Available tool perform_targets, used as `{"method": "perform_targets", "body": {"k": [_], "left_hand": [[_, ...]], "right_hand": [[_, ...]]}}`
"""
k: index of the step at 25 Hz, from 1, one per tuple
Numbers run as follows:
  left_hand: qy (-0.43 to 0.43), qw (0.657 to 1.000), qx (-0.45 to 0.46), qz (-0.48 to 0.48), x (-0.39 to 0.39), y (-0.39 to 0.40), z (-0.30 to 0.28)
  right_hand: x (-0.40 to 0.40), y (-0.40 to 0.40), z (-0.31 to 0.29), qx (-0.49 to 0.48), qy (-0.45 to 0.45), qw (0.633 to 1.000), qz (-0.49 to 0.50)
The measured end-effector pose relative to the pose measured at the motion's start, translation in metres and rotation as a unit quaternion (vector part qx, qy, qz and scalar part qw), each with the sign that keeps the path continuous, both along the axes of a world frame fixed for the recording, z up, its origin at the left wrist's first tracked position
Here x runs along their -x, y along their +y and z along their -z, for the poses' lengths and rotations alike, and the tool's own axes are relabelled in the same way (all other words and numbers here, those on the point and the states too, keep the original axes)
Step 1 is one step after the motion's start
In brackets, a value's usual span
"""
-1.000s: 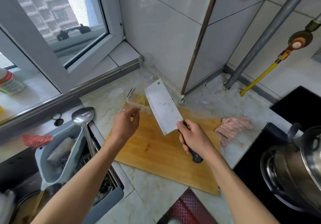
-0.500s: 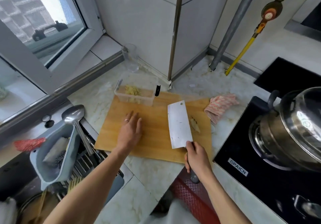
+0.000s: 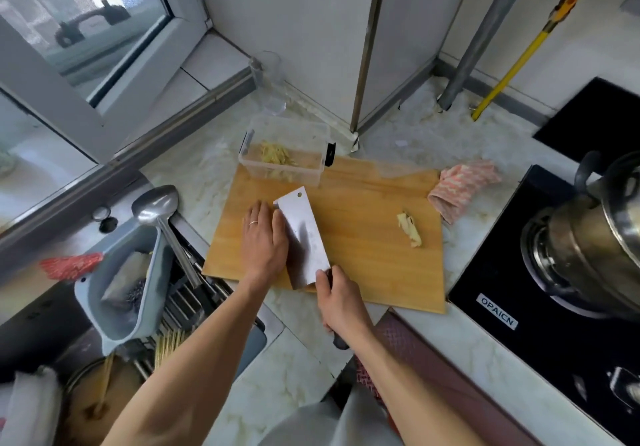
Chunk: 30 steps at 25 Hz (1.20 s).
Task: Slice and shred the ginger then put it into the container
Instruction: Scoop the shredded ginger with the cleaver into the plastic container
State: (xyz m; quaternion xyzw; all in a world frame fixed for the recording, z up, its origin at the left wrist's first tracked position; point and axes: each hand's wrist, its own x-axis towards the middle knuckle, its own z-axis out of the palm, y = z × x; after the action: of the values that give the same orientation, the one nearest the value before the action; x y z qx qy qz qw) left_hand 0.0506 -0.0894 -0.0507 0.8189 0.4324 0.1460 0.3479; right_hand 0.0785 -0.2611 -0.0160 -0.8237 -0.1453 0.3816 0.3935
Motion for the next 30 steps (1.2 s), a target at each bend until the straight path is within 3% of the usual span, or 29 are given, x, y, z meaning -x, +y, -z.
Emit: {"method": "perform_targets", "body": {"k": [7,13,17,21,24,27,30], "left_hand": [[-0.124,0.981,0.128,-0.075,0.007,0.008,0.000],[-0.306,0.887,0.262,-0.225,0.002,-0.015,-0.048],[-0.369,0.873,0.248,-0.200,-0.022,0.001,-0.084],[-0.317,0.928,0.186,-0.056,-0.063,0.021,-0.112],[-0.226,0.969,0.049,0.092,-0.089,0.039,-0.107],[-0.140,0.966,-0.072,0.205,-0.102,0.067,-0.096],[-0.066,0.956,-0.154,0.241,-0.103,0.096,-0.080]], "right_hand": [[0.011,0.032,-0.009,-0.024,0.057,0.996,-0.069],[-0.022,0.016,-0.030,-0.053,0.037,0.991,-0.117],[-0.043,0.025,-0.064,-0.099,0.008,0.989,-0.114],[-0.089,0.047,-0.101,-0.100,-0.034,0.991,-0.086],[-0.124,0.064,-0.120,-0.080,-0.060,0.993,-0.070],[-0.147,0.078,-0.131,-0.060,-0.079,0.993,-0.069],[-0.158,0.085,-0.130,-0.033,-0.087,0.992,-0.079]]}}
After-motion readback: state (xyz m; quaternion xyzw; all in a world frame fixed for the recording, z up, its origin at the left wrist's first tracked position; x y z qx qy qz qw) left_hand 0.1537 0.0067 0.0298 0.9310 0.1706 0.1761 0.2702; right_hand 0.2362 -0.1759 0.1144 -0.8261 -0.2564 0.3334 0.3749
